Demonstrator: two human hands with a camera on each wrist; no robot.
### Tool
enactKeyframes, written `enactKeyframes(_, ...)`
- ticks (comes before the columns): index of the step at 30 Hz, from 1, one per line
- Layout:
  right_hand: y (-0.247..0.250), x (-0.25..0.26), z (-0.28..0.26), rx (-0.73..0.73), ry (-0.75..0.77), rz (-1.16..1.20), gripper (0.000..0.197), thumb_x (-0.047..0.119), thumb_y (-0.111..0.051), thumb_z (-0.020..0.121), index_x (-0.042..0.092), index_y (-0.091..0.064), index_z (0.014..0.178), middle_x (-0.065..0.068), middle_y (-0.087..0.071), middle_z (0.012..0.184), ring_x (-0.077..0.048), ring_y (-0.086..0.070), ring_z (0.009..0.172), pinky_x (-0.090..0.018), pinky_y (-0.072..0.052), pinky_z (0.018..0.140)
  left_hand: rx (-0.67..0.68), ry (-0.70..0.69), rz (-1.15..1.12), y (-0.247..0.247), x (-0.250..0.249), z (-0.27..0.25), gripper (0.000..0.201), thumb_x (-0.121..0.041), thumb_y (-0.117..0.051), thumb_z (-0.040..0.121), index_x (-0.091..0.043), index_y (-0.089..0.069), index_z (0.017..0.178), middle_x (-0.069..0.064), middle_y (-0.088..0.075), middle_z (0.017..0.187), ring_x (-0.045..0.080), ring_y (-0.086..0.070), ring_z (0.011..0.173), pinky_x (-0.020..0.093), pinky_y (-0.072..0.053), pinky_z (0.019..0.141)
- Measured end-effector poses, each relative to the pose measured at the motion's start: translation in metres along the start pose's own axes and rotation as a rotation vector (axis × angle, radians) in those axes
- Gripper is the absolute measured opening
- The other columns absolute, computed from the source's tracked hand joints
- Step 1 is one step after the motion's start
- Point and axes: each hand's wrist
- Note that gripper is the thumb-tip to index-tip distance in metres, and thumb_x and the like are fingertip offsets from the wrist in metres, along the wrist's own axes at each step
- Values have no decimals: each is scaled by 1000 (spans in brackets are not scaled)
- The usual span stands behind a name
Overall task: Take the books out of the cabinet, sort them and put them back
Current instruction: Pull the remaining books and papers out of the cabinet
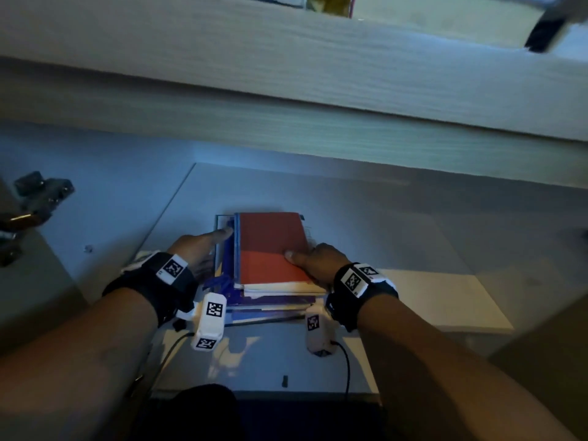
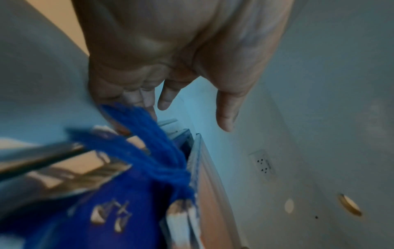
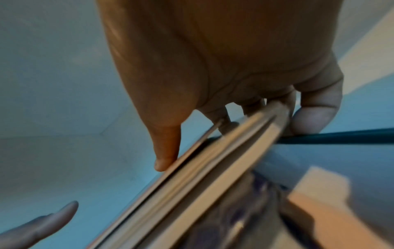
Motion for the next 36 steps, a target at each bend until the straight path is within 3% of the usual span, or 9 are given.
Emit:
enactKeyframes(5,-2,-29,-49,142,-158,235,112,96,-67,48,30,-55,138,1,-56,140,-27,-58,124,-39,-48,103,62,123,285,-11,0,-66,85,-60,-78,72,0,-55,127,11,-61,94,25,-58,77,36,-43,74)
enactKeyframes(8,14,-20,-108,277,-215,392,73,75,-70,76,13,-72,114,-4,-73,113,-16,-72,92,-29,-59,79,89,145,380,-7,-5,-112,40,-36,-73,87,-9,-49,70,1,-47,44,15,-47,40,37,-37,65)
enactKeyframes(10,30,-10,-149,308,-284,451,79,76,-75,67,10,-74,111,-6,-76,110,-22,-74,95,-37,-61,89,100,166,410,1,-17,-140,51,-32,-71,89,-18,-35,56,1,-33,43,17,-35,38,31,-33,54)
enactKeyframes(15,109,39,-254,349,-288,489,79,77,-77,63,8,-75,102,-6,-79,93,-19,-76,78,-30,-61,72,96,133,304,12,-92,-257,27,-38,-74,85,-17,-57,77,0,-55,76,24,-54,75,36,-44,72)
enactKeyframes(19,164,68,-321,392,-283,476,87,79,-82,55,7,-73,102,-3,-81,87,-23,-78,84,-39,-64,84,91,196,299,23,-144,-337,43,-49,-74,80,-20,-44,68,0,-38,66,16,-38,57,29,-30,54)
enactKeyframes(23,217,91,-398,382,-254,462,46,58,-76,83,14,-64,83,10,-66,49,-7,-66,49,-17,-47,46,117,270,225,43,-178,-413,61,-52,-80,73,-4,-63,106,15,-58,97,28,-58,87,40,-42,78)
enactKeyframes(26,247,109,-425,391,-220,373,66,79,-73,67,18,-65,91,4,-65,69,-15,-62,68,-24,-47,58,119,235,221,60,-210,-453,97,-65,-84,58,-4,-60,129,15,-62,129,35,-60,114,44,-47,93)
enactKeyframes(30,291,155,-432,414,-75,440,56,75,-68,78,19,-66,87,-1,-62,73,-15,-55,63,-28,-43,63,168,179,145,86,-264,-471,78,-63,-86,55,-10,-75,111,31,-64,121,51,-63,109,58,-49,99)
enactKeyframes(36,312,239,-400,319,71,424,91,90,-63,59,20,-70,116,-3,-73,119,-31,-66,114,-38,-55,85,118,-96,17,112,-359,-467,65,-44,-87,65,-10,-69,118,18,-72,116,37,-70,105,54,-49,101)
Point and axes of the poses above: each hand's wrist, its own z-axis towards the middle knuckle, its own y-axis out of the back of the hand, x = y × z
